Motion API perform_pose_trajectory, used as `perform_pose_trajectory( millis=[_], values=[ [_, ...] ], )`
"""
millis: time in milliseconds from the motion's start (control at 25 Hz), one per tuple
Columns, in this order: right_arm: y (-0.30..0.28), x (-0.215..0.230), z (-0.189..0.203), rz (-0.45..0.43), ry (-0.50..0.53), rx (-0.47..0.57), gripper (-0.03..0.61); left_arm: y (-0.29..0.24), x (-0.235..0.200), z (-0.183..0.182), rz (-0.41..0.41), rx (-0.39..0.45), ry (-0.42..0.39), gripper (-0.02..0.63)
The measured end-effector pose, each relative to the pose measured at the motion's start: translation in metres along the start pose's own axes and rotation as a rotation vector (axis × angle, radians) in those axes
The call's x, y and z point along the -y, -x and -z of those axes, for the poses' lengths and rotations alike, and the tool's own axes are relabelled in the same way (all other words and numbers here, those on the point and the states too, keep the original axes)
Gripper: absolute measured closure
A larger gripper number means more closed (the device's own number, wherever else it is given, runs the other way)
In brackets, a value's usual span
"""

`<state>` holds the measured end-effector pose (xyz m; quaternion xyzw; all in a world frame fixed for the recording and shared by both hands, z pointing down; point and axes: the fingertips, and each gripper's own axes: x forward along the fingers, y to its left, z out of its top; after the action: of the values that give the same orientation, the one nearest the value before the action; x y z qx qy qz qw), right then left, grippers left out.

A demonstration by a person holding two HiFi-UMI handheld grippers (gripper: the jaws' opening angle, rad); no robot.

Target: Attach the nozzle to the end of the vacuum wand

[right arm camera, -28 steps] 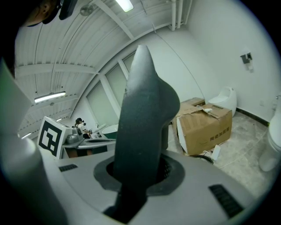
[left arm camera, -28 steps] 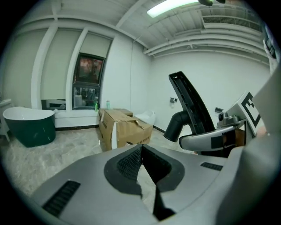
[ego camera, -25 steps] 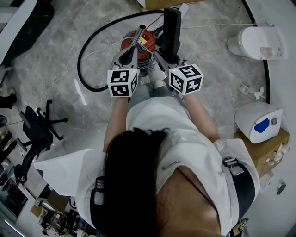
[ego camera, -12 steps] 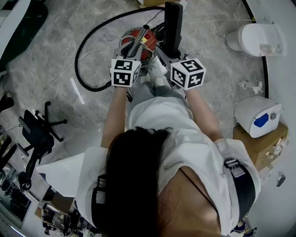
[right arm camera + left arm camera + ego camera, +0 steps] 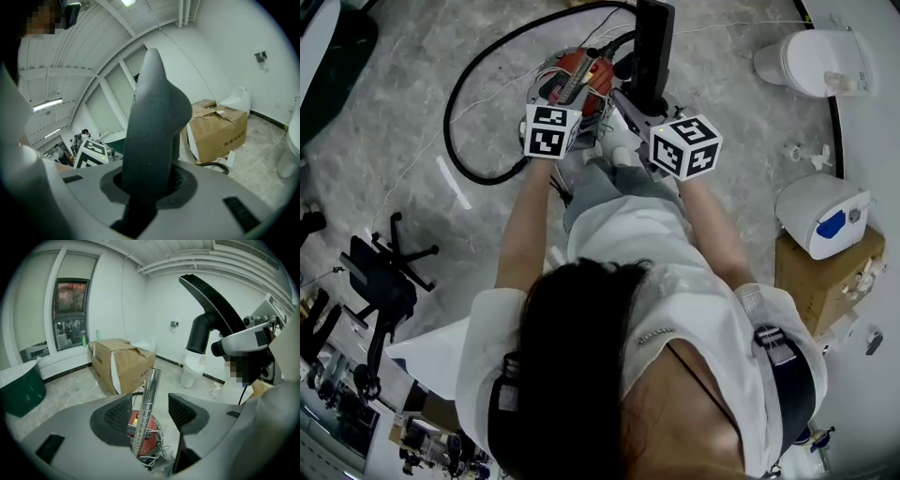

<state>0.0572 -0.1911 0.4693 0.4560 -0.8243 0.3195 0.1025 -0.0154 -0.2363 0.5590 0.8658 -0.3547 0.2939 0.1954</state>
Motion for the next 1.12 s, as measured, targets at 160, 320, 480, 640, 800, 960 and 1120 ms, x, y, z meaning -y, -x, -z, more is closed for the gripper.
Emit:
perform_pose_trajectory(
  millis=[160, 320, 480, 640, 800, 960, 1120],
  values=[
    [-0.006, 0.007, -0.001, 0.007, -0.014, 0.008, 0.486, -0.016, -0.004, 0.007, 0.023, -0.004, -0.023, 0.387],
    [-0.009, 0.009, -0.001, 0.016, -0.025, 0.010, 0.486, -0.033, -0.004, 0.027, 0.062, -0.079, -0.052, 0.372],
    [-0.016, 0.011, 0.000, 0.011, -0.009, -0.007, 0.486, -0.048, -0.008, 0.033, 0.063, -0.091, -0.049, 0.371],
    [-0.019, 0.015, 0.002, 0.017, -0.031, -0.004, 0.486, -0.063, -0.007, 0.045, 0.072, -0.122, -0.062, 0.371],
    [-0.023, 0.016, 0.002, 0.020, -0.037, -0.006, 0.486, -0.075, -0.011, 0.048, 0.069, -0.117, -0.064, 0.371],
    [-0.029, 0.019, 0.004, 0.028, -0.045, -0.011, 0.486, -0.087, -0.016, 0.051, 0.082, -0.112, -0.061, 0.371],
    [-0.028, 0.024, 0.003, 0.034, -0.051, -0.016, 0.486, -0.096, -0.014, 0.053, 0.097, -0.113, -0.045, 0.371]
  ],
)
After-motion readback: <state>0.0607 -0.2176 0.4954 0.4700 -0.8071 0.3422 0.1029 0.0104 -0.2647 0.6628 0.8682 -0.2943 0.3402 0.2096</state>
